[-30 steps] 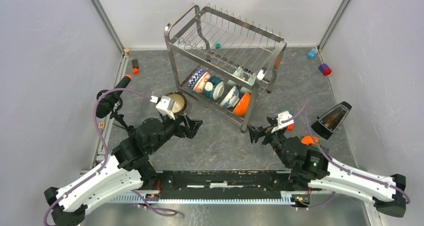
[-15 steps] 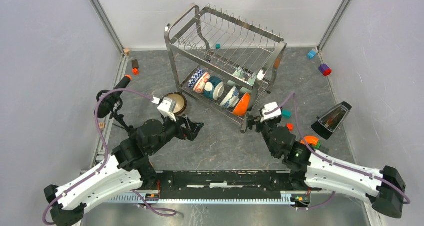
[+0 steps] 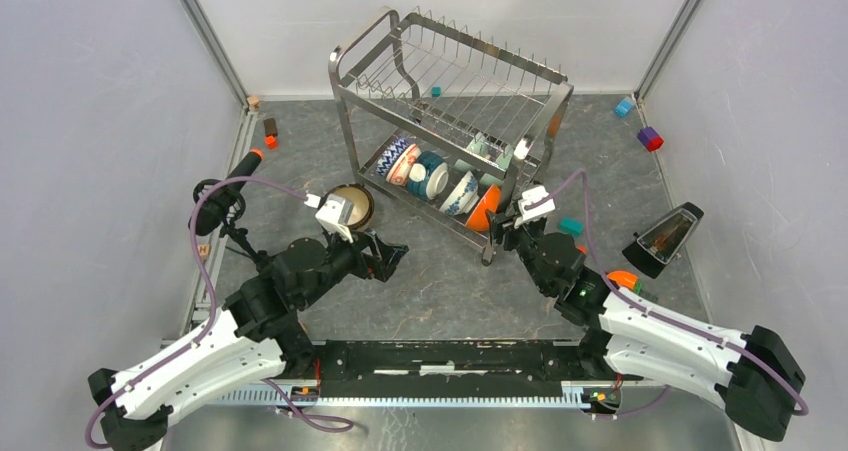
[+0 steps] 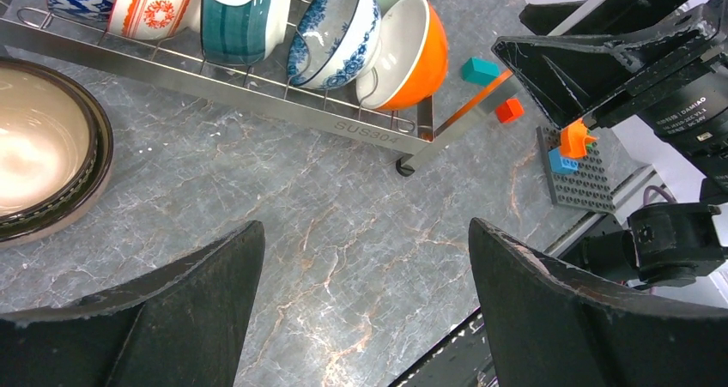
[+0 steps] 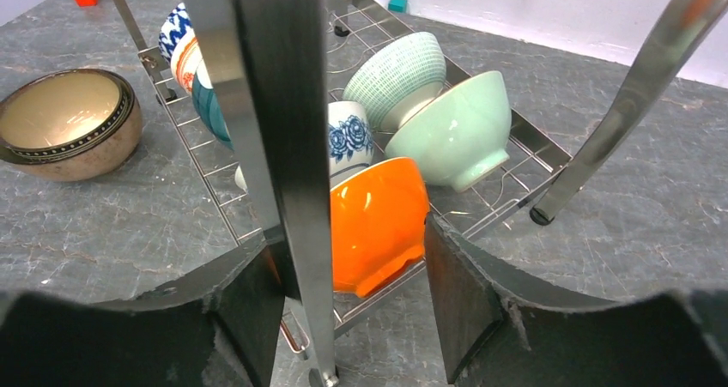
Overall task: Unload the bowls from the dish rack
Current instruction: Adjust the dish rack at the center of the board.
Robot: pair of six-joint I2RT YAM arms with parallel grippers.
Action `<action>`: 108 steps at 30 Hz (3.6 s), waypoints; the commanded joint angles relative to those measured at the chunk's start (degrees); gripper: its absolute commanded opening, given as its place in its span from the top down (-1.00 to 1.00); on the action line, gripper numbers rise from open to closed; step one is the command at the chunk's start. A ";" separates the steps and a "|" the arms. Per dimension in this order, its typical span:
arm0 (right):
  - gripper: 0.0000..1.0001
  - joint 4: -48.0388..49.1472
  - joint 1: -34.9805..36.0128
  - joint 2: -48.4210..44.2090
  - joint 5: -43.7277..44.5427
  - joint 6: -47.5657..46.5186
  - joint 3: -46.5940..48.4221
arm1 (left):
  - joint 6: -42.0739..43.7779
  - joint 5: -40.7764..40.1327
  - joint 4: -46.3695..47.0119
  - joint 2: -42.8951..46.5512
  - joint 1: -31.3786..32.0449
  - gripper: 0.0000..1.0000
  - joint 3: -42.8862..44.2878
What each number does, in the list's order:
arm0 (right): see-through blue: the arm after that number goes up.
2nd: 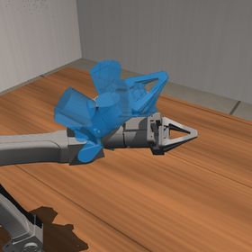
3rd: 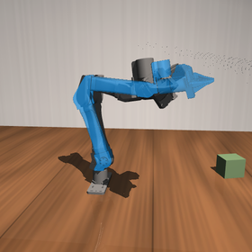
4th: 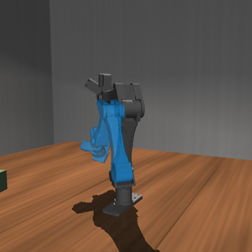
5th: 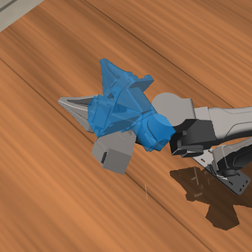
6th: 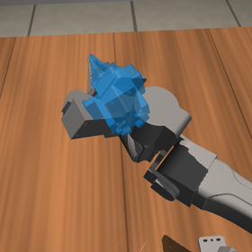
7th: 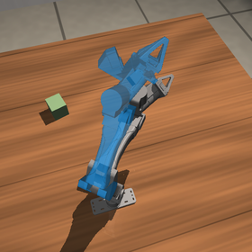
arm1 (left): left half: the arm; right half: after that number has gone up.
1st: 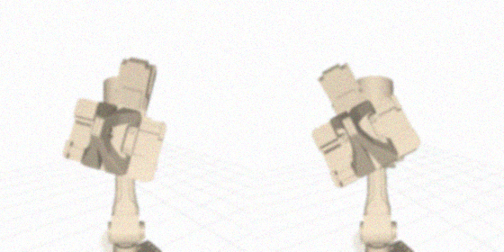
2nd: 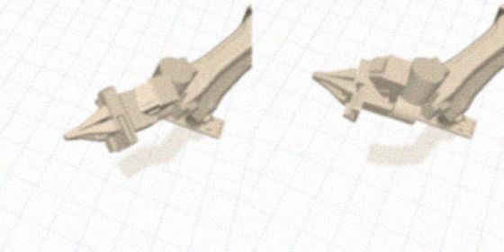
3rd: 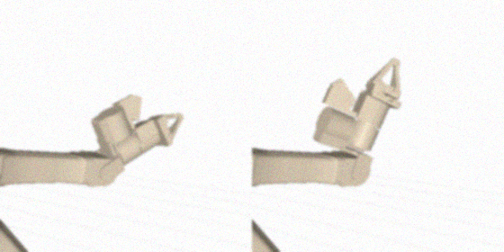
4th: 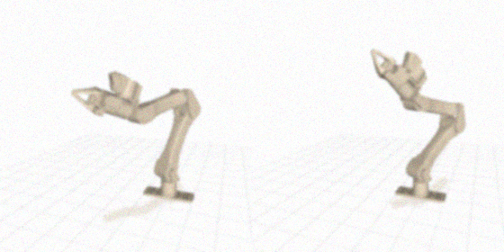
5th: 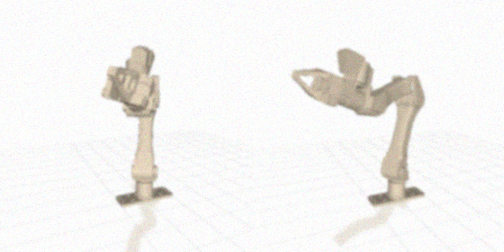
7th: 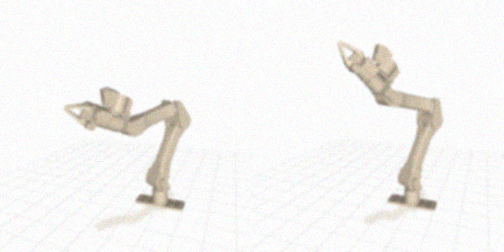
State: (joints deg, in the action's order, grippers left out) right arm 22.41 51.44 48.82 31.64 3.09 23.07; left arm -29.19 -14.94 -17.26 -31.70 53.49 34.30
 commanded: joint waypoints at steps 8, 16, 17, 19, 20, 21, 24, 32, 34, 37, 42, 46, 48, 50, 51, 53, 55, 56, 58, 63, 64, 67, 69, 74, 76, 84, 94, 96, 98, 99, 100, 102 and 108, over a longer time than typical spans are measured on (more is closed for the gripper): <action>0.13 5.53 -2.56 2.57 -2.12 2.88 1.45 | 2.68 -1.42 1.62 -0.40 0.37 -0.88 0.23; 0.31 6.22 -2.88 5.02 -0.86 5.45 1.71 | 2.56 -1.67 1.63 -0.36 0.38 -0.88 0.23; 0.33 6.16 -2.98 5.42 -0.64 5.75 1.89 | 2.57 -1.70 1.62 -0.35 0.38 -0.88 0.21; 0.34 5.79 -3.10 6.14 -0.38 6.31 2.12 | 2.57 -1.72 1.64 -0.51 0.38 -0.88 0.28; 0.35 5.44 -3.18 6.36 -0.42 6.35 2.32 | 2.58 -1.67 1.69 -0.59 0.34 -0.88 0.40; 0.35 5.06 -3.19 6.54 -0.49 6.27 2.54 | 2.64 -1.75 1.68 -0.70 0.38 -0.88 0.49; 0.22 2.38 -3.33 5.56 -0.62 5.72 2.96 | 2.54 -1.74 1.64 -0.72 0.36 -0.88 0.54; -0.75 -8.80 -3.25 -4.89 -2.81 4.22 2.81 | 3.17 -1.35 2.18 -3.10 0.32 -0.88 2.23; -0.88 -12.04 -3.23 -7.52 -3.45 4.07 3.21 | 3.47 -1.24 2.40 -4.16 0.36 -0.88 3.15; -0.96 -15.82 -3.27 -11.56 -5.34 3.86 3.91 | 4.03 -0.99 3.25 -5.39 0.38 -0.89 4.45; -0.96 -24.80 -3.26 -16.82 -8.09 3.68 6.57 | 5.05 -0.03 4.95 -8.51 0.38 -0.89 6.77; -0.96 -30.14 -3.27 -22.11 -9.19 4.96 7.43 | 5.54 0.31 5.19 -11.40 0.38 -0.97 9.60; -0.96 -32.22 -3.40 -24.96 -9.02 5.91 7.05 | 5.48 0.56 5.20 -12.79 0.37 -0.99 10.98; -0.96 -33.50 -3.26 -28.00 -8.34 6.89 6.15 | 5.50 0.93 6.41 -13.58 0.38 -0.99 11.57; -0.96 -33.81 -3.25 -29.69 -7.86 7.27 5.38 | 5.46 1.25 7.64 -13.81 0.35 -0.99 11.68; -0.96 -34.94 -3.26 -32.14 -6.07 8.66 4.18 | 5.79 3.06 10.08 -14.09 0.38 -0.99 11.52; -0.96 -36.43 -3.32 -34.20 -4.67 9.05 2.93 | 6.48 6.29 13.43 -14.47 0.38 -0.99 10.97; -0.96 -37.01 -3.28 -35.16 -4.12 9.22 2.05 | 6.60 7.61 15.28 -14.68 0.37 -0.99 10.73; -0.96 -37.35 -3.28 -37.27 -3.57 9.57 0.20 | 7.16 10.18 19.05 -15.51 0.70 -0.99 10.13; -0.96 -38.40 -3.23 -39.71 -2.08 10.67 -2.91 | 10.40 9.77 23.48 -20.01 4.91 -0.99 11.57; -0.96 -38.67 -3.27 -39.76 -1.78 11.25 -3.09 | 11.27 8.80 23.57 -21.01 5.95 -0.99 12.33; -0.96 -38.95 -3.32 -39.77 -0.88 12.81 -3.51 | 13.13 7.18 24.01 -23.38 8.55 -0.99 13.70; -0.96 -38.77 -3.27 -39.76 0.65 15.07 -4.11 | 13.24 7.18 24.20 -24.49 9.14 -0.99 14.19; -0.94 -38.77 -3.28 -40.08 1.45 19.84 -6.06 | 10.32 4.84 22.72 -24.44 9.25 -0.99 12.88; -0.94 -38.56 -3.34 -40.34 0.24 20.22 -7.04 | 7.84 3.71 21.43 -24.23 9.23 -0.99 11.69; -0.94 -36.65 -3.28 -41.57 -0.99 21.03 -9.67 | 4.17 2.94 21.30 -23.76 9.25 -0.99 8.63; -0.94 -37.35 -3.22 -42.21 -1.06 25.42 -10.39 | 17.17 7.07 46.84 -29.94 11.21 -0.99 7.84; -0.95 -37.32 -3.28 -42.44 -1.21 25.70 -10.66 | 20.42 7.68 49.53 -31.73 11.73 -0.99 8.37; -0.96 -37.59 -3.28 -42.62 -1.18 25.72 -11.09 | 21.01 6.71 49.46 -33.94 11.83 -0.99 10.05; -0.96 -37.68 -3.32 -42.58 -1.30 25.67 -11.18 | 21.02 6.46 48.95 -34.88 11.86 -0.99 10.92; -0.96 -37.86 -3.34 -42.54 -1.47 25.65 -11.31 | 20.97 6.43 48.89 -35.96 11.86 -0.99 11.62; -0.96 -38.24 -3.28 -42.34 -1.62 25.90 -11.44 | 20.31 6.47 49.42 -38.00 11.84 -0.99 12.46; -0.95 -37.80 -3.32 -41.81 -3.67 26.05 -11.79 | 18.14 8.60 50.50 -43.52 12.27 -0.92 15.52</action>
State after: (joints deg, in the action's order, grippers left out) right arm -16.88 48.25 6.74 29.69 28.60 11.44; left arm -12.78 -8.10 28.80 -72.90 65.08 45.95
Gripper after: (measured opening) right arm 0.978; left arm 0.979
